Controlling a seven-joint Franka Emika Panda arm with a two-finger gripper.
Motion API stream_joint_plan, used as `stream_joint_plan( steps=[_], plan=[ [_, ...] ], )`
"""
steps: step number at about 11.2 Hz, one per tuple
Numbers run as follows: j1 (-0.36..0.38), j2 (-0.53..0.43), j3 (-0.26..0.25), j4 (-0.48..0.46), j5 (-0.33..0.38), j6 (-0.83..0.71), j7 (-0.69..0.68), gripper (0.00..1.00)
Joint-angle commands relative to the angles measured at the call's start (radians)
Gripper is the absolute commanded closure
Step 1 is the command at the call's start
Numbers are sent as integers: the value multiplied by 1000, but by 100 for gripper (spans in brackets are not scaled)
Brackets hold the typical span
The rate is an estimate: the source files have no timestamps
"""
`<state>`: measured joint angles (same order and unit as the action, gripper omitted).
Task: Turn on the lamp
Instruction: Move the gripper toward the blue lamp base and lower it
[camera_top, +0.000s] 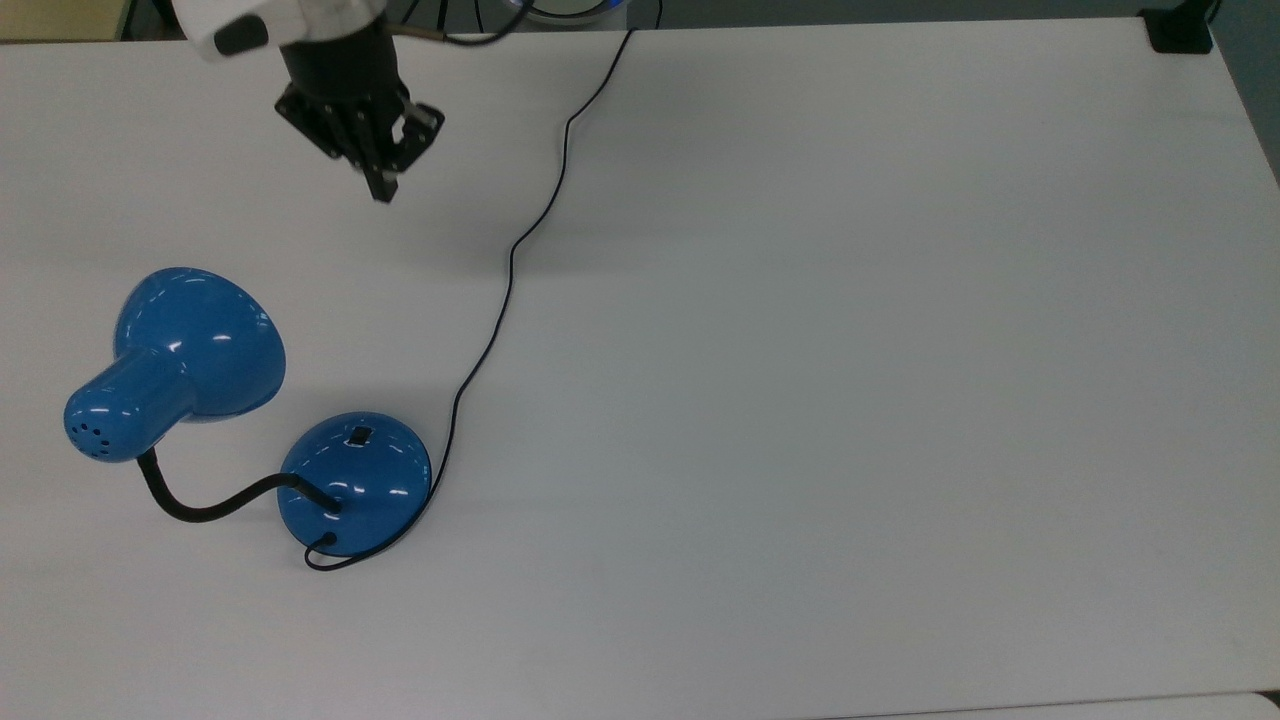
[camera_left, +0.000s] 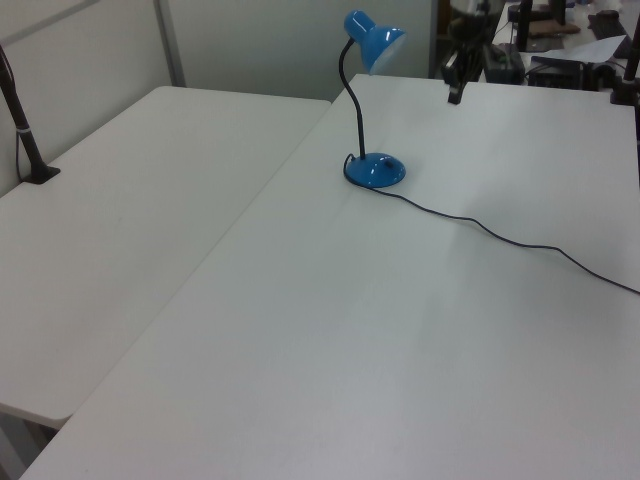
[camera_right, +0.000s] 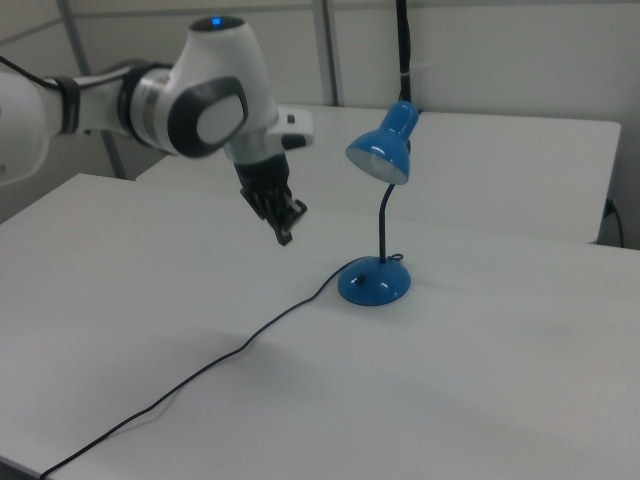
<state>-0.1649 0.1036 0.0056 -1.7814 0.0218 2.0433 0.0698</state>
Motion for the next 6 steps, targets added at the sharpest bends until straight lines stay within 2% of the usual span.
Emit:
stream_joint_plan(
  steps=[1,6],
  plan=[
    [7,7,-4,-133,-26,199,5,100],
    [7,146,-7,-136,-46,421,5,100]
  ],
)
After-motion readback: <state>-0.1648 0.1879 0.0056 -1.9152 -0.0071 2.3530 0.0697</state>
